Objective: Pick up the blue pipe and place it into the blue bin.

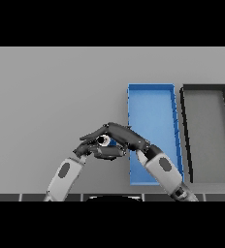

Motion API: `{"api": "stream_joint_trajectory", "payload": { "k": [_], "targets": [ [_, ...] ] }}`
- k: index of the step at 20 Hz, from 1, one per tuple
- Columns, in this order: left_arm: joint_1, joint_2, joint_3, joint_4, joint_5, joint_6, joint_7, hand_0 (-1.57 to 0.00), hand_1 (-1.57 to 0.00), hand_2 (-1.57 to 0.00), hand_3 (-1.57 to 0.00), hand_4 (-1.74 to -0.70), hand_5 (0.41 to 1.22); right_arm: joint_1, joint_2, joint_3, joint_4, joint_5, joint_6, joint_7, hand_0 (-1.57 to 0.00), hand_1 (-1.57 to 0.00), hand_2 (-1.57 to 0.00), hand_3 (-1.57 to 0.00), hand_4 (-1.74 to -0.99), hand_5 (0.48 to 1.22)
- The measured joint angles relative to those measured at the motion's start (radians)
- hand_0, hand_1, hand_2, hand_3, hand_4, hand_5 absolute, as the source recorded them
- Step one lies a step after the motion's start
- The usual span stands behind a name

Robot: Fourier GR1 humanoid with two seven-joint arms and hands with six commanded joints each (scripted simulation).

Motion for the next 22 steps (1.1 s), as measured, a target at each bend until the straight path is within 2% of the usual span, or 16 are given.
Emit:
{"api": "stream_joint_trajectory", "payload": {
  "k": [1,4,5,7,9,10,12,15,17,19,21,22],
  "targets": [
    [-0.007,-0.009,0.003,0.008,0.006,0.004,0.027,-0.08,-0.07,-0.07,-0.06,-0.97,0.567,0.004,0.007,-0.005,0.001,0.0,0.003,0.002,-1.57,-1.57,-1.57,-1.57,-1.741,1.22],
    [-0.004,0.004,-0.002,0.017,-0.021,0.017,0.007,-0.04,-0.04,-0.04,-0.03,-0.94,0.495,0.016,0.026,-0.027,-0.004,-0.029,0.015,-0.013,-1.57,-1.57,-1.57,-1.57,-1.741,1.22],
    [0.001,0.013,0.0,0.014,-0.023,0.017,0.0,-0.03,-0.03,-0.03,-0.03,-0.93,0.484,0.009,0.045,-0.039,-0.003,-0.061,0.013,-0.002,-1.57,-1.57,-1.57,-1.57,-1.741,1.22],
    [-0.007,0.006,0.0,0.029,-0.023,0.019,0.017,-0.02,-0.02,-0.02,-0.02,-0.92,0.474,-0.018,0.06,-0.075,-0.026,-0.135,-0.001,0.047,-1.57,-1.57,-1.57,-1.57,-1.741,1.221],
    [0.01,0.007,-0.012,0.022,-0.023,0.013,0.006,-0.01,-0.01,-0.01,-0.01,-0.91,0.464,-0.063,0.076,-0.114,-0.036,-0.215,-0.057,0.128,-1.57,-1.57,-1.57,-1.57,-1.741,1.221],
    [-0.007,0.008,-0.002,0.024,-0.022,0.018,0.032,-0.01,-0.01,-0.01,-0.01,-0.91,0.456,-0.106,0.056,-0.126,-0.033,-0.248,-0.09,0.128,-1.57,-1.57,-1.57,-1.57,-1.741,1.221],
    [-0.002,0.009,-0.007,0.016,-0.019,0.015,0.034,-0.01,-0.01,-0.01,0.0,-0.91,0.445,-0.196,-0.021,-0.154,-0.023,-0.362,-0.161,0.126,-1.57,-1.57,-1.57,-1.57,-1.741,1.221],
    [-0.002,0.007,-0.006,0.016,-0.007,0.003,0.056,0.0,0.0,0.0,0.0,-0.91,0.435,-0.376,-0.087,-0.256,0.023,-0.499,-0.195,0.107,-1.57,-1.57,-1.57,-1.57,-1.741,1.221],
    [-0.009,0.007,0.0,0.007,-0.008,0.011,0.075,0.0,0.0,0.0,0.0,-0.9,0.432,-0.457,-0.129,-0.325,0.063,-0.463,-0.247,0.083,-1.57,-1.57,-1.57,-1.57,-1.741,1.221],
    [0.011,0.011,-0.012,0.001,-0.019,0.011,0.075,0.0,0.0,0.0,0.0,-0.89,0.428,-0.522,-0.182,-0.39,0.139,-0.416,-0.273,0.081,-1.57,-1.57,-1.57,-1.57,-1.741,1.221],
    [-0.008,0.027,0.005,0.003,-0.013,0.005,0.087,0.0,0.0,0.0,0.0,-0.89,0.421,-0.541,-0.217,-0.435,0.201,-0.399,-0.277,0.093,-1.57,-1.57,-1.57,-1.57,-1.741,1.221],
    [-0.011,0.013,-0.001,0.015,-0.017,0.009,0.093,0.0,0.0,0.0,0.0,-0.89,0.415,-0.537,-0.236,-0.457,0.224,-0.398,-0.27,0.103,-1.57,-1.57,-1.57,-1.57,-1.741,1.221]
  ]
}}
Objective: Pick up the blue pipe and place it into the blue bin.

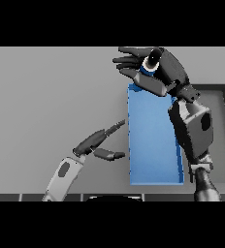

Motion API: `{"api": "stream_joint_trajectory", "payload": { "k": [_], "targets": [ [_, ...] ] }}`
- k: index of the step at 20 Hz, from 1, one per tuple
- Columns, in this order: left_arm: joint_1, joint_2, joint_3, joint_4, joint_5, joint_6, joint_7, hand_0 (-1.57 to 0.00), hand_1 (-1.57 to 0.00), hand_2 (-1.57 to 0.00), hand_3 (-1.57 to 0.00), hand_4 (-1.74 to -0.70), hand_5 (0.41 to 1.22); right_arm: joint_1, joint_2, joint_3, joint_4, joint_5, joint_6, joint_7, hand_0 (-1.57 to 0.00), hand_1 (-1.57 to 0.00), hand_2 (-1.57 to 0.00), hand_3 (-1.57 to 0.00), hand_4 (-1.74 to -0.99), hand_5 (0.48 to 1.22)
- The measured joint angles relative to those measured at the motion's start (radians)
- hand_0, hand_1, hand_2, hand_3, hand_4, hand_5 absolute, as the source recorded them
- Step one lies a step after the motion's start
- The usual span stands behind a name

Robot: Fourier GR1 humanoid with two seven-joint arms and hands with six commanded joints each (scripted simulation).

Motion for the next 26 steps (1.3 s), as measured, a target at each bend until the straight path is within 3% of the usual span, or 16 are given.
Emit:
{"api": "stream_joint_trajectory", "payload": {
  "k": [2,5,12,15,20,21,25,26],
  "targets": [
    [0.013,0.008,-0.003,-0.009,-0.001,-0.002,-0.036,0.0,0.0,0.0,0.0,-0.88,0.411,0.027,-0.042,-0.041,0.05,0.032,0.02,-0.019,-1.57,-1.57,-1.57,-1.57,-1.741,1.221],
    [-0.002,0.015,0.0,-0.002,-0.013,0.001,-0.036,0.0,0.0,0.0,0.0,-0.87,0.415,0.108,-0.078,-0.081,0.077,0.059,0.039,-0.003,-1.57,-1.57,-1.57,-1.57,-1.741,1.221],
    [0.02,0.021,-0.004,0.002,-0.011,-0.005,-0.049,0.0,0.0,0.0,0.0,-0.88,0.422,0.416,-0.075,-0.104,-0.019,0.103,0.039,0.025,-1.57,-1.57,-1.57,-1.57,-1.741,1.221],
    [0.039,0.016,-0.012,-0.017,-0.011,0.003,-0.045,0.0,0.0,0.0,0.0,-0.88,0.427,0.56,-0.117,-0.047,-0.057,0.083,-0.051,0.025,-1.57,-1.57,-1.57,-1.57,-1.741,1.221],
    [0.046,0.016,-0.019,-0.038,-0.001,-0.003,-0.039,0.0,0.0,0.0,0.0,-0.89,0.422,0.697,-0.282,0.124,-0.078,0.033,-0.288,0.025,-1.57,-1.57,-1.57,-1.52,-1.741,1.221],
    [0.05,0.026,-0.014,-0.03,-0.005,-0.004,-0.042,0.0,0.0,0.0,0.0,-0.89,0.42,0.716,-0.312,0.164,-0.085,0.005,-0.335,0.025,-1.57,-1.57,-1.57,-1.26,-1.741,1.221],
    [0.038,0.016,-0.016,-0.038,-0.004,0.002,-0.026,0.0,0.0,0.0,0.0,-0.88,0.421,0.71,-0.421,0.341,-0.05,-0.026,-0.492,0.013,-1.57,-1.55,-1.57,-0.85,-1.741,1.221],
    [0.051,0.018,-0.023,-0.048,-0.007,0.003,-0.028,0.0,0.0,0.0,0.0,-0.88,0.421,0.7,-0.441,0.369,-0.043,-0.03,-0.527,0.002,-1.46,-1.34,-1.34,-0.79,-1.678,1.221]
  ]
}}
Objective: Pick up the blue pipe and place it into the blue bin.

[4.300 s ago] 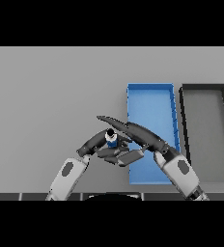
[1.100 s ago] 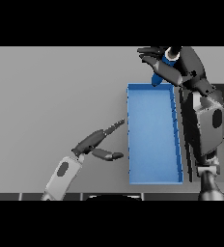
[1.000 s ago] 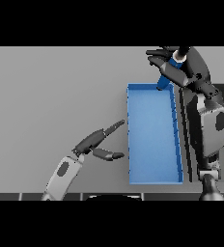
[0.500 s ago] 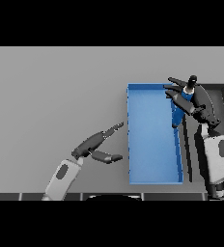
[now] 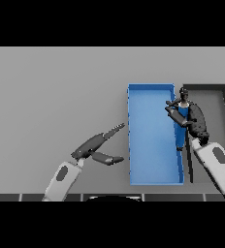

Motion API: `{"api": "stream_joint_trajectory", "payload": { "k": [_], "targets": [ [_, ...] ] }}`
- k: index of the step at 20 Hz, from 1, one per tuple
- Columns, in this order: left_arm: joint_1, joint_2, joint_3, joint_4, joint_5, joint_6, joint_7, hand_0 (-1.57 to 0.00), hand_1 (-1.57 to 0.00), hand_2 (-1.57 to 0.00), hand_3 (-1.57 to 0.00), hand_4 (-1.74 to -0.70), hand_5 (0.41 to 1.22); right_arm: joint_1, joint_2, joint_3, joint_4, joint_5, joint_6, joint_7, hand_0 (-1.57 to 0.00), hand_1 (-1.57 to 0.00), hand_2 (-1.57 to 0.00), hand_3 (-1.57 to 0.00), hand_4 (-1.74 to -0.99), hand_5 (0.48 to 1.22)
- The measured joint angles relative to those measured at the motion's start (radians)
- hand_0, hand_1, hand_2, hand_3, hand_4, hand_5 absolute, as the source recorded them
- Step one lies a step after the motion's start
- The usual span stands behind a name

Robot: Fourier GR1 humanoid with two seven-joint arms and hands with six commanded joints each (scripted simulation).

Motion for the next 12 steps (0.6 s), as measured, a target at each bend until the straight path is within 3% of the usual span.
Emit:
{"api": "stream_joint_trajectory", "payload": {
  "k": [2,4,5,7,8,9,12],
  "targets": [
    [-0.001,0.0,-0.005,0.006,-0.005,-0.003,0.008,0.0,0.0,0.0,0.0,-0.88,0.422,-0.035,-0.029,0.06,0.034,-0.02,-0.029,-0.008,-0.94,-0.85,-0.86,-0.5,-1.503,1.221],
    [0.001,0.004,0.001,0.005,-0.005,0.003,0.0,0.0,0.0,0.0,0.0,-0.88,0.427,-0.064,-0.064,0.12,0.063,-0.054,-0.049,-0.013,-0.6,-0.55,-0.55,-0.32,-1.337,1.221],
    [-0.011,0.004,0.004,0.011,-0.006,0.002,0.012,0.0,0.0,0.0,0.0,-0.88,0.428,-0.079,-0.091,0.156,0.063,-0.064,-0.02,-0.016,-0.48,-0.44,-0.44,-0.26,-1.275,1.186],
    [-0.001,-0.003,-0.006,-0.006,0.001,-0.001,0.004,0.0,0.0,0.0,0.0,-0.88,0.429,-0.125,-0.12,0.231,0.085,-0.076,0.026,-0.019,-0.31,-0.28,-0.28,-0.16,-1.175,1.084],
    [0.003,-0.004,-0.007,-0.003,-0.001,0.002,0.006,0.0,0.0,0.0,0.0,-0.88,0.429,-0.146,-0.165,0.288,0.103,-0.105,0.043,0.02,-0.24,-0.22,-0.22,-0.13,-1.142,1.03],
    [-0.002,-0.003,-0.002,-0.002,0.0,0.005,0.011,0.0,0.0,0.0,0.0,-0.89,0.428,-0.154,-0.188,0.327,0.112,-0.13,0.049,0.023,-0.2,-0.18,-0.18,-0.1,-1.11,0.979],
    [0.008,0.003,-0.004,-0.01,0.001,0.002,0.008,0.0,0.0,0.0,0.0,-0.89,0.426,-0.186,-0.239,0.412,0.133,-0.19,0.059,0.022,-0.1,-0.09,-0.09,-0.05,-1.071,0.868]
  ]
}}
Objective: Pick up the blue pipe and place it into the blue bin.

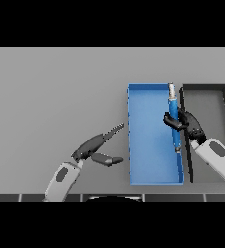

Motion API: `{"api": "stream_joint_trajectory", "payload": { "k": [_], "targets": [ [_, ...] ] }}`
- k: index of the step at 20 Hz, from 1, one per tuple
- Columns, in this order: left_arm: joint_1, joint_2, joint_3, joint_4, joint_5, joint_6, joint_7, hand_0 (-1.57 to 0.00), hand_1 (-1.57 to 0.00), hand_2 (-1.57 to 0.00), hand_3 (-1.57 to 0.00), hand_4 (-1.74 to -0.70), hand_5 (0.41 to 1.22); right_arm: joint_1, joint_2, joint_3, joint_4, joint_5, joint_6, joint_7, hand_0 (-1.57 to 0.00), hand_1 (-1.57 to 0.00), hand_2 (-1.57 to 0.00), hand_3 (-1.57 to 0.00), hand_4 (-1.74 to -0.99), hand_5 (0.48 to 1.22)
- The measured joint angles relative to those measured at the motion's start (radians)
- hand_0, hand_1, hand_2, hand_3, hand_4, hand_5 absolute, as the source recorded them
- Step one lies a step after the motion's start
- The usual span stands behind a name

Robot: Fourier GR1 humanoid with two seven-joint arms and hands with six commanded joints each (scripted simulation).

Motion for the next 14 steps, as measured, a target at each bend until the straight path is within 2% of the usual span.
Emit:
{"api": "stream_joint_trajectory", "payload": {
  "k": [2,4,7,11,14],
  "targets": [
    [0.0,0.003,0.001,-0.002,0.001,-0.001,0.001,0.0,0.0,0.0,0.0,-0.89,0.427,-0.024,-0.016,0.044,0.01,-0.024,0.004,0.001,-0.06,-0.06,-0.06,-0.03,-1.056,0.817],
    [-0.014,-0.008,-0.001,0.016,-0.01,0.005,0.014,0.0,0.0,0.0,0.0,-0.89,0.428,-0.089,-0.041,0.155,0.02,-0.046,-0.006,0.002,-0.04,-0.04,-0.04,-0.02,-1.046,0.759],
    [-0.008,-0.005,0.001,0.01,-0.01,0.009,0.0,0.0,0.0,0.0,0.0,-0.89,0.429,-0.136,-0.054,0.215,0.035,-0.07,-0.015,0.002,-0.02,-0.02,-0.02,-0.01,-1.033,0.696],
    [-0.006,-0.001,0.001,0.019,-0.011,0.004,-0.011,0.0,0.0,0.0,0.0,-0.89,0.431,-0.173,-0.064,0.267,0.027,-0.097,-0.026,0.002,-0.01,-0.01,-0.01,0.0,-1.022,0.665],
    [0.003,0.005,0.0,0.0,-0.007,0.003,-0.019,0.0,0.0,0.0,0.0,-0.88,0.431,-0.176,-0.07,0.264,0.035,-0.103,-0.013,0.0,-0.01,-0.01,-0.01,0.0,-1.022,0.655]
  ]
}}
